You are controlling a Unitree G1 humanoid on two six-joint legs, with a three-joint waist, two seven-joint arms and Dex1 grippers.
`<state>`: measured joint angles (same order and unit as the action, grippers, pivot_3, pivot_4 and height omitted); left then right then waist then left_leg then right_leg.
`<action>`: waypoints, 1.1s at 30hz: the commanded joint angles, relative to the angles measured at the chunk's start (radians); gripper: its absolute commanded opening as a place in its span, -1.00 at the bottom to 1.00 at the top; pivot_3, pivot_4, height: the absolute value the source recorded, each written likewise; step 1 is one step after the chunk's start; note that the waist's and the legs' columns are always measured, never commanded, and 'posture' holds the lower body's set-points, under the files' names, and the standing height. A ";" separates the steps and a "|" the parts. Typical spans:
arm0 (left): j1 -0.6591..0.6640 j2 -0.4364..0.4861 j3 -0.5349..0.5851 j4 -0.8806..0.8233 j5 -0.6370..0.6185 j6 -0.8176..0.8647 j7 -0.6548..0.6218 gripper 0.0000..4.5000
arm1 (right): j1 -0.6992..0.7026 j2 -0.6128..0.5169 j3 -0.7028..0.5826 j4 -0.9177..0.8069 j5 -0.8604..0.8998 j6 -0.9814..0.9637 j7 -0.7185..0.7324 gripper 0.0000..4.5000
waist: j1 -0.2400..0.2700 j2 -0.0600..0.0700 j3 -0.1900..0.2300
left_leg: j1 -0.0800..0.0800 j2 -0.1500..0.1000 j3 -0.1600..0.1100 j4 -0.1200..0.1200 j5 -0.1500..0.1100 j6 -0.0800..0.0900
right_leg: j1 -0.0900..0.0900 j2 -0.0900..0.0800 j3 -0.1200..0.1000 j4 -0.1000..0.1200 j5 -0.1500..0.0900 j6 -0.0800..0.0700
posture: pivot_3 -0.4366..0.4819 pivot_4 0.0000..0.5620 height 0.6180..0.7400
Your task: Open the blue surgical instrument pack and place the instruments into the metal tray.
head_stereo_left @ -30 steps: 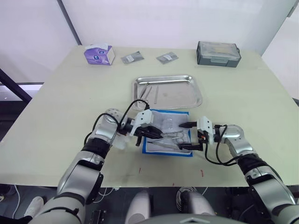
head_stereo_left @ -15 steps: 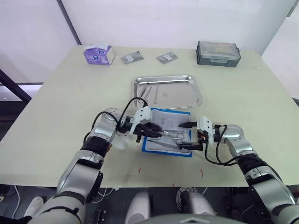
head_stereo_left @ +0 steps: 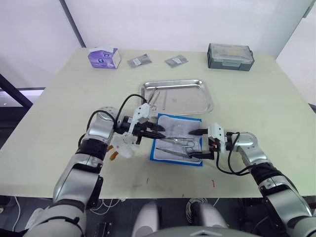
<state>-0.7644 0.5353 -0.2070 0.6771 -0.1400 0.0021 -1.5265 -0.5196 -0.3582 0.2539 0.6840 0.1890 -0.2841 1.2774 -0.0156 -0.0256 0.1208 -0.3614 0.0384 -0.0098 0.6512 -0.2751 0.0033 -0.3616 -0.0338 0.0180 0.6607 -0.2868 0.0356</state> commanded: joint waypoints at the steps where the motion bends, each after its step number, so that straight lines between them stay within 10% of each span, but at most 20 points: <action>1: -0.014 -0.016 -0.004 0.016 0.012 -0.035 0.001 -0.41 | 0.082 -0.019 0.056 0.096 -0.101 0.059 -0.016 1.00 | 0.000 0.000 0.000 | 0.000 0.000 0.000 0.000 0.000 0.000 | 0.000 0.000 0.000 0.000 0.000 0.000 | -0.05 -0.47 0.91; 33: -0.090 -0.127 -0.023 0.272 0.123 -0.211 0.035 -0.41 | 0.115 0.015 0.027 0.096 -0.069 0.045 -0.039 1.00 | 0.000 -0.004 -0.001 | 0.000 0.000 0.000 -0.001 0.000 0.000 | 0.000 0.000 -0.001 0.000 0.000 0.000 | -0.05 -0.47 0.91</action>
<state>-0.8414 0.4111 -0.2356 0.9401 -0.0222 -0.1991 -1.4959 -0.4965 -0.3440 0.2305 0.6725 0.1893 -0.2865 1.2555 -0.0158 -0.0301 0.1193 -0.3614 0.0385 -0.0103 0.6505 -0.2752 0.0034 -0.3617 -0.0335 0.0174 0.6605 -0.2869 0.0355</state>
